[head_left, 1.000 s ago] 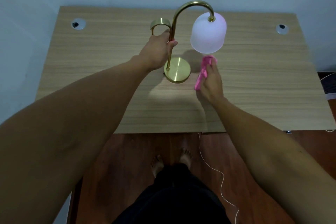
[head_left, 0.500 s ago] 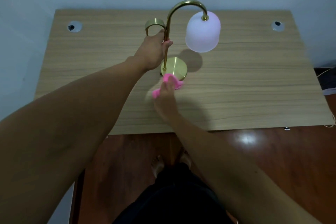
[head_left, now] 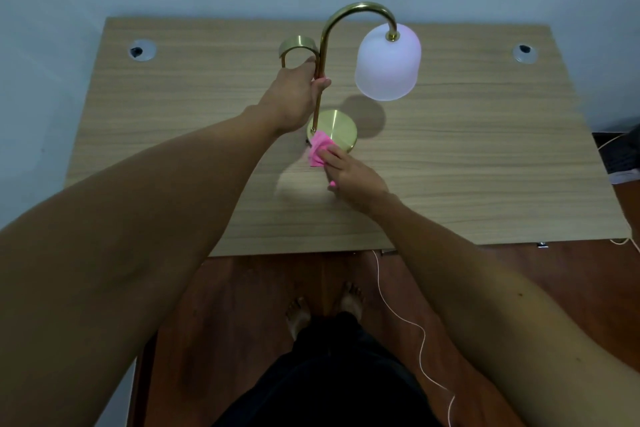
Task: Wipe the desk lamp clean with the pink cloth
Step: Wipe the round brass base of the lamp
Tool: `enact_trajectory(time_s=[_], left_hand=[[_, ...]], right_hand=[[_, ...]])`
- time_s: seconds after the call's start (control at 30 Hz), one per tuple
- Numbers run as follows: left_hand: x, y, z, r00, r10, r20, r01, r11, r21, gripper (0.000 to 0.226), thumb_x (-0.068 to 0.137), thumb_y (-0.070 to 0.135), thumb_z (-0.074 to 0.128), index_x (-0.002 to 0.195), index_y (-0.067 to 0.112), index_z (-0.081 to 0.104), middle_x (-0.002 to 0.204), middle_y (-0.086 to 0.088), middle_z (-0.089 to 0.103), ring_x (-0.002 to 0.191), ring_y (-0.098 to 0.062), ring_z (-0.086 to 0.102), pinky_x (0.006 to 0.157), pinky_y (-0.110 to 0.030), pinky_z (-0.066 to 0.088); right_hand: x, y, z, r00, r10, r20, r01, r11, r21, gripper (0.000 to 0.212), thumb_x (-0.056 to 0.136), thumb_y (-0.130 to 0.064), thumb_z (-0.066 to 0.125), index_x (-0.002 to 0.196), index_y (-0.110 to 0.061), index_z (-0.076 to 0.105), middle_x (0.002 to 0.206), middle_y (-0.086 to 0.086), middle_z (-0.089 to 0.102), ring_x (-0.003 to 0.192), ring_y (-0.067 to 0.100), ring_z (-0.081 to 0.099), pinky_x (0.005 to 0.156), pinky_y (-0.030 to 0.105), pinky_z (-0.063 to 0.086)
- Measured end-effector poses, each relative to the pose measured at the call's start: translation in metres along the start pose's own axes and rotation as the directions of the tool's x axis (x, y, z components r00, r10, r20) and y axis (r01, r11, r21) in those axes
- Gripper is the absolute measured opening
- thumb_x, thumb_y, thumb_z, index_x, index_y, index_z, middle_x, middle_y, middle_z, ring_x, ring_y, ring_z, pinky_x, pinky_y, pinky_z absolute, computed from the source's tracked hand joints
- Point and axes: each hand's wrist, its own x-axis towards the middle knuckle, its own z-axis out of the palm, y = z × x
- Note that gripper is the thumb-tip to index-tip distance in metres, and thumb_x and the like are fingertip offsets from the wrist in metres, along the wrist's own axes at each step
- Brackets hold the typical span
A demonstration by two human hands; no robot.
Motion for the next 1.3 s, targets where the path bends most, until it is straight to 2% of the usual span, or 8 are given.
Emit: enact_trajectory(time_s=[0.23,0.33,0.4,0.53,0.73,1.0,1.17,1.3], left_hand=[[-0.001,-0.001,0.0,1.0,0.008,0.002,-0.008,1.0,0.001,0.029,0.105,0.034,0.045,0.117,0.01,0.057,0.103,-0.011,0.069,0.096,-0.031,0.067,0.09,-0.046,0.055],[-0.001,0.0,0.0,1.0,0.004,0.002,-0.004,1.0,0.007,0.03,0.105,0.035,0.045,0.117,0.011,0.058,0.105,-0.012,0.07,0.097,-0.03,0.067,0.091,-0.048,0.056],[-0.001,0.001,0.0,1.0,-0.001,0.002,0.001,1.0,0.002,0.03,0.105,0.034,0.045,0.118,0.01,0.058,0.106,-0.012,0.07,0.098,-0.03,0.068,0.092,-0.048,0.056],[-0.001,0.0,0.0,1.0,-0.009,-0.004,0.009,1.0,-0.007,0.031,0.105,0.035,0.046,0.118,0.01,0.058,0.108,-0.014,0.071,0.098,-0.031,0.069,0.092,-0.048,0.056],[-0.001,0.003,0.0,1.0,-0.005,0.005,0.005,1.0,0.006,0.032,0.106,0.033,0.045,0.119,0.007,0.058,0.109,-0.014,0.071,0.1,-0.031,0.069,0.092,-0.046,0.056],[-0.001,0.001,0.001,1.0,0.003,0.007,-0.003,1.0,0.001,0.03,0.106,0.032,0.046,0.118,0.007,0.057,0.104,-0.01,0.068,0.099,-0.031,0.068,0.093,-0.048,0.056],[0.0,-0.001,0.0,1.0,0.001,0.011,-0.001,1.0,0.001,0.028,0.105,0.034,0.046,0.115,0.01,0.057,0.106,-0.014,0.069,0.099,-0.033,0.067,0.093,-0.049,0.056],[0.0,-0.002,0.0,1.0,0.007,0.005,-0.007,1.0,0.007,0.028,0.105,0.034,0.046,0.113,0.01,0.057,0.105,-0.015,0.07,0.098,-0.033,0.068,0.092,-0.05,0.055]], right_hand=[[-0.019,0.035,-0.028,0.799,0.511,-0.316,-0.435,0.855,0.282,0.066,0.092,0.012,0.05,0.156,-0.001,0.042,0.163,0.014,0.036,0.147,0.026,0.038,0.108,0.006,0.032],[-0.002,0.039,-0.034,0.841,0.452,-0.298,-0.366,0.88,0.301,0.064,0.103,-0.007,0.043,0.165,-0.009,0.026,0.172,0.014,0.022,0.161,0.029,0.017,0.131,0.029,0.018],[0.011,0.026,-0.024,0.852,0.496,-0.17,-0.38,0.808,0.451,0.058,0.109,-0.021,0.042,0.164,-0.014,0.027,0.169,0.015,0.027,0.153,0.027,0.032,0.13,0.044,0.025],[0.026,-0.03,0.002,0.847,0.531,-0.027,-0.493,0.802,0.338,0.056,0.109,-0.006,0.042,0.16,0.006,0.023,0.171,0.03,0.002,0.158,0.048,0.01,0.13,0.054,0.015],[0.034,-0.109,0.015,0.944,0.3,-0.139,-0.247,0.919,0.306,0.047,0.102,-0.011,0.058,0.145,0.007,0.052,0.155,0.025,0.048,0.145,0.039,0.046,0.122,0.044,0.037],[0.013,-0.023,0.0,0.994,0.092,-0.058,-0.089,0.995,0.04,0.051,0.091,-0.007,0.072,0.137,0.01,0.06,0.157,0.022,0.049,0.15,0.041,0.04,0.117,0.055,0.043],[-0.012,0.015,-0.016,0.801,0.554,-0.227,-0.487,0.823,0.29,0.051,0.105,-0.008,0.049,0.155,-0.02,0.046,0.153,0.009,0.048,0.132,0.029,0.057,0.102,0.038,0.058],[0.006,0.014,-0.029,0.833,0.544,-0.106,-0.469,0.794,0.387,0.054,0.11,-0.012,0.041,0.163,-0.017,0.032,0.166,0.015,0.035,0.144,0.031,0.048,0.105,0.04,0.053]])
